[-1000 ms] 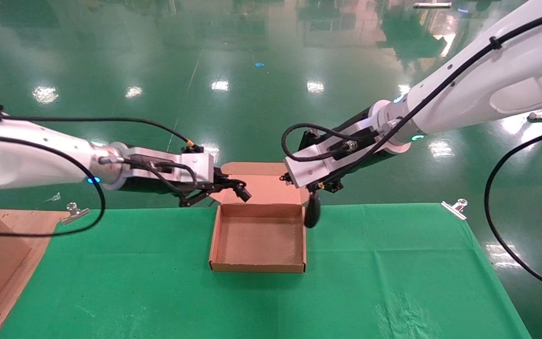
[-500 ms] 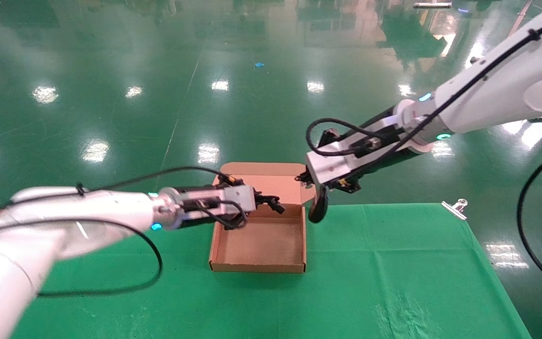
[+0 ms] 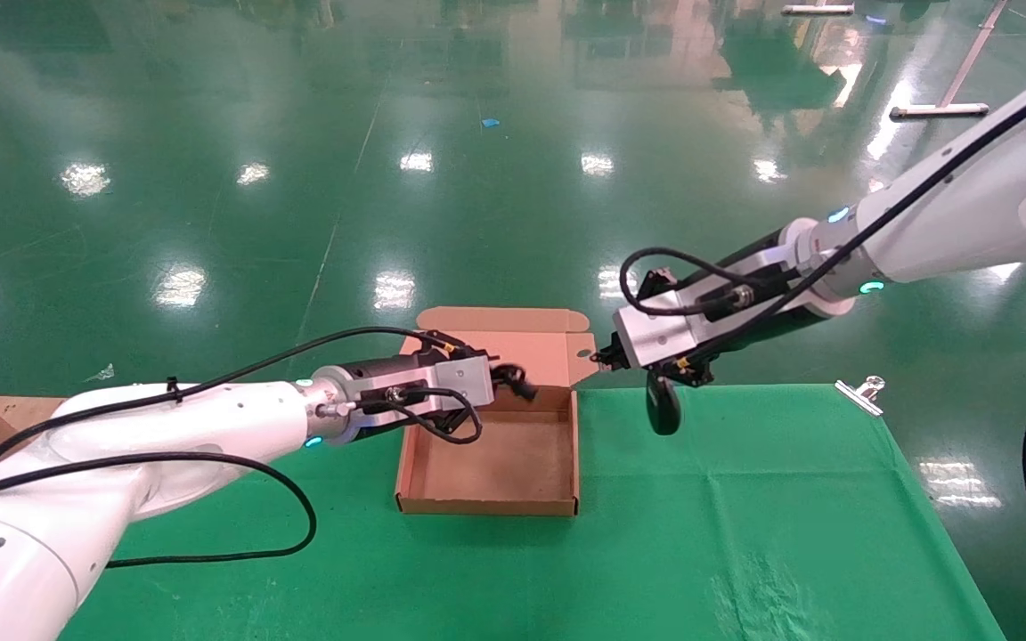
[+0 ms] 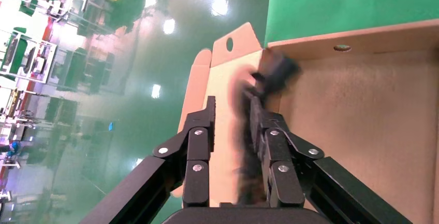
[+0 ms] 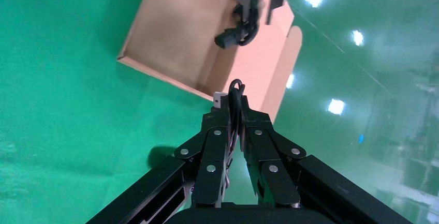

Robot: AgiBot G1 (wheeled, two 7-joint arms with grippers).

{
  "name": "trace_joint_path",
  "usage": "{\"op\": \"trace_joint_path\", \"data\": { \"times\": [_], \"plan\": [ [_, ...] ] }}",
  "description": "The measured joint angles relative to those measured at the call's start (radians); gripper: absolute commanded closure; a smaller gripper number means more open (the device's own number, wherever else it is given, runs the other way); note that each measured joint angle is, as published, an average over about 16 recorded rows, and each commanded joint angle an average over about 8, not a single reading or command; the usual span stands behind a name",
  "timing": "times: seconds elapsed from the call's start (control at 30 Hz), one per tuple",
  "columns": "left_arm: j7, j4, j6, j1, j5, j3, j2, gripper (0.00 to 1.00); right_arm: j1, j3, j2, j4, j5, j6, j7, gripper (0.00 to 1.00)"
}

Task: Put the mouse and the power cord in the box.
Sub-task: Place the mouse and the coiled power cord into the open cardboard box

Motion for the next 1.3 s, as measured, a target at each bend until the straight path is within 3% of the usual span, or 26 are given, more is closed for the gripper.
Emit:
{"op": "trace_joint_path", "data": {
  "times": [0.3, 0.6, 0.77, 0.93, 0.97, 1.2, 1.23, 1.3],
  "plan": [
    [-0.017, 0.01, -0.004, -0.012, -0.054, 0.035, -0.011, 0.0, -0.001, -0.001, -0.018, 0.011, 0.013, -0.009, 0.004, 1.0],
    [-0.016, 0.062, 0.117, -0.057, -0.133, 0.011, -0.113, 0.0, -0.027, -0.038, -0.037, 0.177, 0.056, 0.009, 0.095, 1.0],
    [0.0, 0.096, 0.237, -0.077, -0.184, -0.022, -0.211, 0.0, -0.07, -0.096, -0.043, 0.311, 0.093, 0.067, 0.18, 1.0],
    [0.023, 0.118, 0.358, -0.079, -0.235, -0.055, -0.297, 0.0, -0.13, -0.175, -0.046, 0.436, 0.13, 0.179, 0.263, 1.0],
    [0.027, 0.122, 0.379, -0.078, -0.245, -0.061, -0.311, 0.0, -0.143, -0.192, -0.047, 0.457, 0.137, 0.205, 0.279, 0.96],
    [0.055, 0.138, 0.48, -0.068, -0.291, -0.091, -0.366, 0.0, -0.215, -0.284, -0.048, 0.558, 0.174, 0.367, 0.347, 0.08],
    [0.058, 0.139, 0.488, -0.067, -0.294, -0.092, -0.368, 0.0, -0.221, -0.292, -0.048, 0.566, 0.177, 0.383, 0.351, 0.0],
    [0.063, 0.14, 0.499, -0.065, -0.299, -0.095, -0.371, 0.0, -0.231, -0.303, -0.048, 0.577, 0.182, 0.407, 0.357, 0.0]
  ]
}}
